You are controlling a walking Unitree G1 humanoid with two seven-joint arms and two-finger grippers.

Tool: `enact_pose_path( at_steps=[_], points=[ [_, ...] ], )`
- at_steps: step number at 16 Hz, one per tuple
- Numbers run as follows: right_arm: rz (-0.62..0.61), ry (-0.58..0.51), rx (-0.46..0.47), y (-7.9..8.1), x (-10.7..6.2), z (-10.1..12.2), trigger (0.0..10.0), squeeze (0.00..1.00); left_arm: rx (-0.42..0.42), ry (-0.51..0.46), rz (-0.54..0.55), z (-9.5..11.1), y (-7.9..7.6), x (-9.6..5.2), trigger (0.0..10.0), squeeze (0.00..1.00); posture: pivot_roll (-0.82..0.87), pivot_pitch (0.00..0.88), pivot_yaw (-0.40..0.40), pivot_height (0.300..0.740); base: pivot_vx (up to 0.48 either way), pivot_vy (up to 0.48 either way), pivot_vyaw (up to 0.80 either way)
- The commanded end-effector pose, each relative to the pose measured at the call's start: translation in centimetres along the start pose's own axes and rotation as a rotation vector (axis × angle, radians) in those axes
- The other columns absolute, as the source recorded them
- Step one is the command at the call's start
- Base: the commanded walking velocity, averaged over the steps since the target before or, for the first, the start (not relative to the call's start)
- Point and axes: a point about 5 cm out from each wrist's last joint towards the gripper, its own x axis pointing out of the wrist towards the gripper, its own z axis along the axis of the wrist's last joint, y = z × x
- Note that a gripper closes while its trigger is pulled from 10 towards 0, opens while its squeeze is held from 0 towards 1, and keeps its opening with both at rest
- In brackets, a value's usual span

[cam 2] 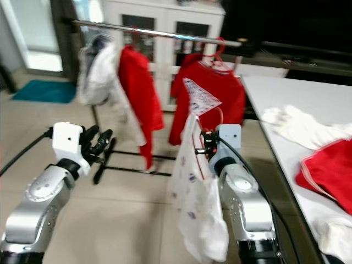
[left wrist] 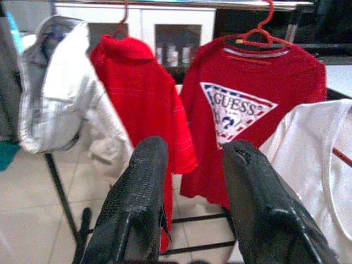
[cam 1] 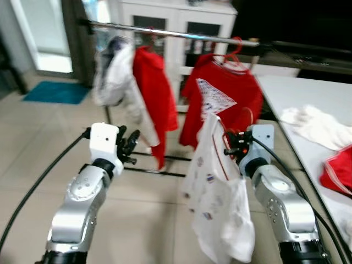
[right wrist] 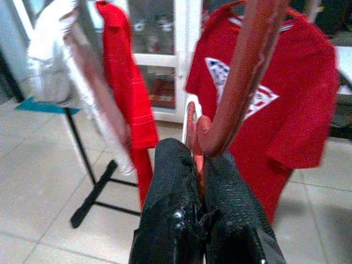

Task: Hang hanger

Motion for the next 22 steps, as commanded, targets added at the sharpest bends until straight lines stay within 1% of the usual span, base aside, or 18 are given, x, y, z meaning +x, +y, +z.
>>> enact_pose_path(
  at_steps=[1,8,9,10,11,13,18,22],
  points=[
    [-0.02,-0.045,-0.021,-0.46,-0.09,0.92,10.0,0.0,0.002,-0.016,-0.021,0.35,-0.51,0.09,10.0,0.0,-0.06,0.0,-0.067,0.74,0.33,0.0,0.0],
    [-0.016,-0.047,-0.044,-0.37,-0.23,0.93,10.0,0.0,0.001,-0.004,-0.031,0.18,-0.74,-0.15,10.0,0.0,-0.06,0.0,-0.069,0.74,0.332,0.0,0.0],
    [-0.015,-0.035,-0.102,-0.32,-0.15,0.95,10.0,0.0,-0.001,-0.002,-0.032,0.16,-0.77,-0.17,10.0,0.0,-0.06,0.0,-0.069,0.74,0.334,0.0,0.8],
    [-0.016,-0.035,-0.118,-0.3,-0.12,0.96,10.0,0.0,-0.001,-0.001,-0.033,0.16,-0.79,-0.18,10.0,0.0,-0.06,0.0,-0.069,0.74,0.334,0.0,0.8],
    [-0.016,-0.045,-0.107,-0.22,-0.09,1.02,10.0,0.0,-0.002,0.0,-0.035,0.14,-0.8,-0.19,10.0,0.0,-0.06,0.0,-0.069,0.74,0.33,0.0,0.8],
    [-0.019,-0.057,-0.076,-0.2,-0.1,1.1,10.0,0.0,0.001,0.003,-0.036,0.12,-0.81,-0.23,10.0,0.0,-0.06,0.0,-0.072,0.74,0.336,0.0,0.0],
    [-0.034,-0.059,-0.075,-0.49,-0.12,1.16,10.0,0.0,0.01,0.007,-0.047,0.08,-1.01,-0.31,10.0,0.0,-0.07,0.0,-0.068,0.74,0.332,0.0,0.0],
    [-0.035,-0.07,-0.081,-0.46,0.08,1.38,10.0,0.0,0.017,0.003,-0.061,0.3,-1.0,0.11,10.0,0.0,-0.07,0.0,-0.06,0.74,0.334,0.0,0.0]
  ],
)
